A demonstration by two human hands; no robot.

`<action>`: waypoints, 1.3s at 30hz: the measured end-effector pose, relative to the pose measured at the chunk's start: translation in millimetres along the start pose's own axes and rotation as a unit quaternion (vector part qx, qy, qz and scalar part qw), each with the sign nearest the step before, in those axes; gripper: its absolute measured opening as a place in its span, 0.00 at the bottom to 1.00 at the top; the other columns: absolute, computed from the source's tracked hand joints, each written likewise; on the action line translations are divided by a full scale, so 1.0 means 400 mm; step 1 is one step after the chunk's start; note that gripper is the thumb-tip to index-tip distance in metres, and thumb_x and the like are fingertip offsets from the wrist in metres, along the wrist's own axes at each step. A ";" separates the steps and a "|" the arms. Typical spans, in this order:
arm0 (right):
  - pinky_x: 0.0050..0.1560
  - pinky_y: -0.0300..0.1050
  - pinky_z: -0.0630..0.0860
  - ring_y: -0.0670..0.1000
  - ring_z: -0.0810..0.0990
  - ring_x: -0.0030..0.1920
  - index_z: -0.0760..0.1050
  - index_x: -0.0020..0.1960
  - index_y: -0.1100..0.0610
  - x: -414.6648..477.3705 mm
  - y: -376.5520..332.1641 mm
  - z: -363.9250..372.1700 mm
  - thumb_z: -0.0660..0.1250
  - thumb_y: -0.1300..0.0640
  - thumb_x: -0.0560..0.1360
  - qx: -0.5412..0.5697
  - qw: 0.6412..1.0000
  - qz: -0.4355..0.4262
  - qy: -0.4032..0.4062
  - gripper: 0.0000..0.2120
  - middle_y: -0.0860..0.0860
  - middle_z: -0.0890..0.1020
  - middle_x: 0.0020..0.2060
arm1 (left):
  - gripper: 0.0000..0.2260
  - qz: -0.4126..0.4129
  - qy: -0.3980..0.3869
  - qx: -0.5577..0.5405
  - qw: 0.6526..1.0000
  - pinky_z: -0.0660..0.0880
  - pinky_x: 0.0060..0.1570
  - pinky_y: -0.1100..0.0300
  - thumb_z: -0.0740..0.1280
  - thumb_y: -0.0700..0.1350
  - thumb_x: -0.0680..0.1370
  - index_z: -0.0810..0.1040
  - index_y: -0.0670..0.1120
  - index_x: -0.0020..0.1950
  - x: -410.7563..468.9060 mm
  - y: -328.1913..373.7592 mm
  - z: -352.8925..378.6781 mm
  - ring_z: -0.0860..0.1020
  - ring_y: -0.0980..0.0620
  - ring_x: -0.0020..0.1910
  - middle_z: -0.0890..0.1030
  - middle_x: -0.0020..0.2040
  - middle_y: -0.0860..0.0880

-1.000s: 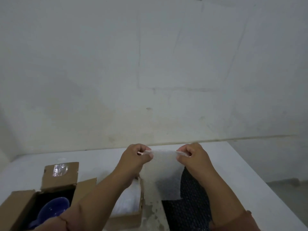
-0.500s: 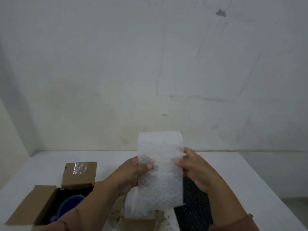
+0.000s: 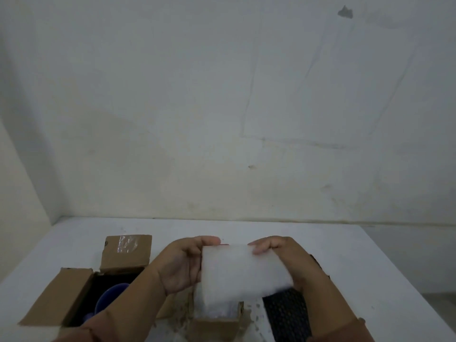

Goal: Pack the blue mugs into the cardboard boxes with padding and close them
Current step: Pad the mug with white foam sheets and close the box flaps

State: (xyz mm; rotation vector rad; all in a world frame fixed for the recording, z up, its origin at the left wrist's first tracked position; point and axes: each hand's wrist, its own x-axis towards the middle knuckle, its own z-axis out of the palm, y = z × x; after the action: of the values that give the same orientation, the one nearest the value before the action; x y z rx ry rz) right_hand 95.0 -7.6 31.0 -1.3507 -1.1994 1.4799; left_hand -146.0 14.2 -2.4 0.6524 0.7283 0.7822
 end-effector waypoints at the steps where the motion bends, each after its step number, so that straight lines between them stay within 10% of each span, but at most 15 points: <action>1: 0.40 0.45 0.80 0.54 0.85 0.42 0.82 0.31 0.61 0.001 -0.003 0.002 0.64 0.74 0.68 -0.007 1.000 0.003 -0.021 0.14 0.52 0.86 0.43 | 0.16 -0.010 -0.009 -0.004 1.000 0.80 0.32 0.54 0.57 0.40 0.71 0.83 0.39 0.47 -0.001 -0.001 -0.001 0.82 0.43 0.41 0.83 0.49 0.39; 4: 0.40 0.41 0.79 0.51 0.84 0.42 0.80 0.26 0.59 0.004 -0.008 0.024 0.64 0.77 0.66 -0.037 0.997 0.009 -0.074 0.17 0.50 0.86 0.43 | 0.19 -0.065 -0.030 0.113 0.991 0.76 0.37 0.55 0.67 0.56 0.73 0.82 0.41 0.51 -0.003 -0.012 0.012 0.78 0.45 0.44 0.82 0.48 0.42; 8: 0.40 0.40 0.78 0.49 0.83 0.43 0.84 0.43 0.51 0.010 0.004 0.057 0.67 0.64 0.74 -0.100 0.994 0.009 -0.036 0.10 0.50 0.84 0.48 | 0.05 -0.081 -0.038 0.234 0.968 0.78 0.41 0.57 0.73 0.44 0.70 0.83 0.43 0.43 -0.006 -0.026 0.027 0.82 0.48 0.41 0.84 0.44 0.43; 15: 0.63 0.64 0.71 0.63 0.76 0.61 0.74 0.63 0.52 0.020 0.078 0.053 0.54 0.37 0.75 0.191 0.973 0.118 -0.052 0.26 0.60 0.79 0.60 | 0.05 -0.036 0.149 0.160 0.975 0.79 0.41 0.51 0.63 0.35 0.78 0.78 0.37 0.45 -0.003 -0.039 0.001 0.83 0.41 0.42 0.85 0.42 0.40; 20: 0.57 0.60 0.76 0.62 0.77 0.59 0.68 0.67 0.58 0.041 0.140 0.112 0.61 0.73 0.74 0.159 0.985 0.068 -0.016 0.23 0.61 0.78 0.60 | 0.12 -0.067 0.208 0.182 0.959 0.75 0.57 0.42 0.59 0.36 0.80 0.73 0.33 0.61 0.006 -0.082 -0.005 0.78 0.37 0.55 0.79 0.56 0.36; 29: 0.30 0.30 0.70 0.45 0.74 0.43 0.55 0.73 0.50 0.085 0.196 0.149 0.64 0.66 0.71 -0.220 0.969 0.060 0.092 0.35 0.44 0.73 0.44 | 0.18 0.025 0.243 0.592 0.768 0.67 0.25 0.69 0.60 0.40 0.77 0.59 0.52 0.63 0.006 -0.146 -0.023 0.75 0.57 0.34 0.73 0.40 0.53; 35: 0.45 0.39 0.73 0.51 0.75 0.50 0.45 0.76 0.46 0.094 0.223 0.175 0.60 0.63 0.75 -0.369 0.923 0.033 0.109 0.37 0.55 0.72 0.61 | 0.20 0.083 0.200 0.762 0.611 0.71 0.47 0.61 0.61 0.41 0.77 0.61 0.52 0.67 0.024 -0.184 -0.030 0.75 0.50 0.53 0.75 0.59 0.47; 39: 0.57 0.44 0.69 0.54 0.68 0.60 0.57 0.72 0.48 0.076 0.241 0.164 0.58 0.59 0.76 -0.598 0.788 -0.064 0.131 0.26 0.54 0.65 0.66 | 0.23 0.088 0.182 0.840 0.503 0.70 0.56 0.56 0.66 0.45 0.74 0.63 0.48 0.67 0.024 -0.188 -0.043 0.70 0.47 0.58 0.70 0.63 0.45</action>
State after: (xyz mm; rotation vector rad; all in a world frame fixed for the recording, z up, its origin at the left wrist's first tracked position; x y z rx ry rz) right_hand 30.5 -10.6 -70.7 -2.0807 -2.0918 0.2423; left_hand -125.6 -15.0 -71.6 2.4209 1.8179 0.0750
